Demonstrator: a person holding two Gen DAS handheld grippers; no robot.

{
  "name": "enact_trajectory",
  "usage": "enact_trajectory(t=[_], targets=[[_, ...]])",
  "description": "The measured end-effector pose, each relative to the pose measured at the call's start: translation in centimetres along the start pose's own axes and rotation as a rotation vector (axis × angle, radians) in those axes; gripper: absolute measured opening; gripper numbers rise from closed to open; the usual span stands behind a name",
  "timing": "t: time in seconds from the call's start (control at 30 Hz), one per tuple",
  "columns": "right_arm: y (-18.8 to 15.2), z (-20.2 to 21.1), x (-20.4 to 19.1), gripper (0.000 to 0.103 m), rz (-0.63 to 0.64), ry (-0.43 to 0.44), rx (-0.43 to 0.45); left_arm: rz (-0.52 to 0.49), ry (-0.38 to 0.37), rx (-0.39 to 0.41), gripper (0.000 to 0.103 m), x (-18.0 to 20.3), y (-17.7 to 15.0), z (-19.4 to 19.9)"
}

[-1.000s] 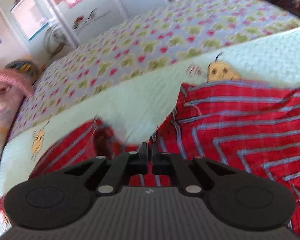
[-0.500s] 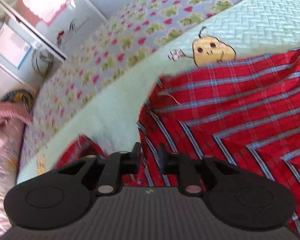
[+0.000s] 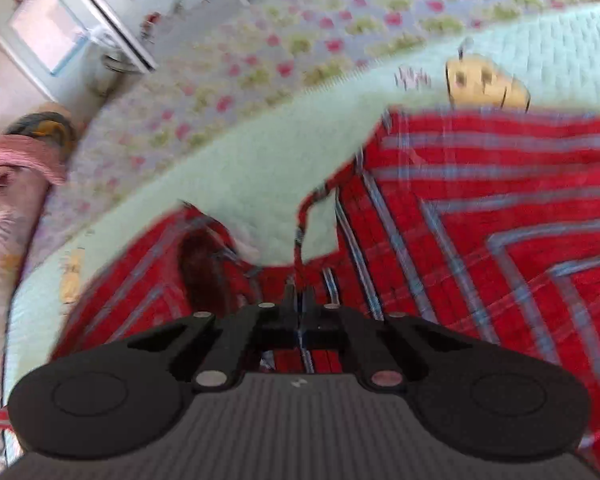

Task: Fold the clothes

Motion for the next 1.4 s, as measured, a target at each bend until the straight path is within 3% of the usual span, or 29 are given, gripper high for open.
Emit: enact_trajectory(t=[0.2, 0.3, 0.43, 0.57, 0.67, 0.73, 0.83, 0.87, 0.9, 0.97, 1.1, 1.2, 1.23, 1.27, 1.3, 1.4], targets=[[2.4, 5.4, 0.8, 0.002, 0.185, -0.067, -0.03, 0.007, -0.011, 0.014, 0.037, 0.4, 0.8, 0.2], [-0.2, 3.3, 0.3, 0.003, 0.31, -0.097, -0.224, 0.016, -0.003, -0.001, 0.037, 0.5, 0.5, 0.0], [-2.0, 2.3, 1.0, 0.005, 0.299, -0.191, -0.129, 0.009, -0.006, -0.012, 0.037, 1.0, -0.1, 0.5], [-1.5, 4.2, 2.6, 0.008, 0.041, -0.064, -0.022, 0.015, 0.003, -0.03, 0.038, 0.7, -1.0, 0.8], [-2.1, 4.7, 2.6, 0.008, 0.111, -0.09, -0.07, 0.04, 0.009, -0.045, 0.038, 0.3, -1.5, 0.8], [-1.8, 6.0, 2.4, 0.008, 0.177, -0.1, -0.046, 0.044, 0.005, -0.045, 0.038, 0.4, -1.6, 0.9], [-0.2, 7.7, 2.4, 0.008, 0.117, -0.044, 0.019, 0.04, -0.003, -0.048, 0.038, 0.7, -1.6, 0.9], [0.0, 7.5, 2.3, 0.012, 0.097, -0.031, 0.007, 0.039, -0.006, -0.05, 0.038, 0.9, -1.7, 0.8], [0.0, 7.0, 2.1, 0.029, 0.077, -0.02, -0.012, 0.038, -0.008, -0.052, 0.038, 1.1, -1.7, 0.7], [-1.4, 4.8, 1.9, 0.042, 0.059, -0.03, -0.077, 0.037, -0.011, -0.057, 0.038, 1.5, -1.8, 0.6], [-5.2, 0.6, 2.1, 0.041, -0.023, -0.074, -0.165, 0.019, -0.022, -0.065, 0.038, 2.3, -2.2, 0.8], [-6.2, -0.4, 2.6, 0.038, -0.097, -0.101, -0.117, 0.017, -0.018, -0.078, 0.038, 2.3, -2.8, 0.9], [-6.2, 0.1, 2.6, 0.032, -0.113, -0.097, -0.105, 0.021, -0.015, -0.082, 0.038, 2.1, -2.9, 0.9], [-6.2, 0.7, 2.7, 0.008, -0.127, -0.092, -0.097, 0.026, -0.011, -0.085, 0.038, 2.0, -3.0, 1.0], [-6.1, 1.3, 2.8, 0.002, -0.141, -0.087, -0.088, 0.032, -0.007, -0.087, 0.038, 1.9, -3.1, 1.0], [-6.0, 3.2, 3.0, 0.002, -0.184, -0.072, -0.063, 0.041, -0.008, -0.082, 0.038, 1.7, -3.0, 1.3]])
Point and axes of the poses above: each gripper's, at about its wrist camera, not at the fingertips, and z roughly against the way its jaws point, x to its right, y to its top, the point moved 8 cm from there along -z, roughly the way its jaws point, and after that the axes turned 3 degrees about x, right-handed, at the moved point
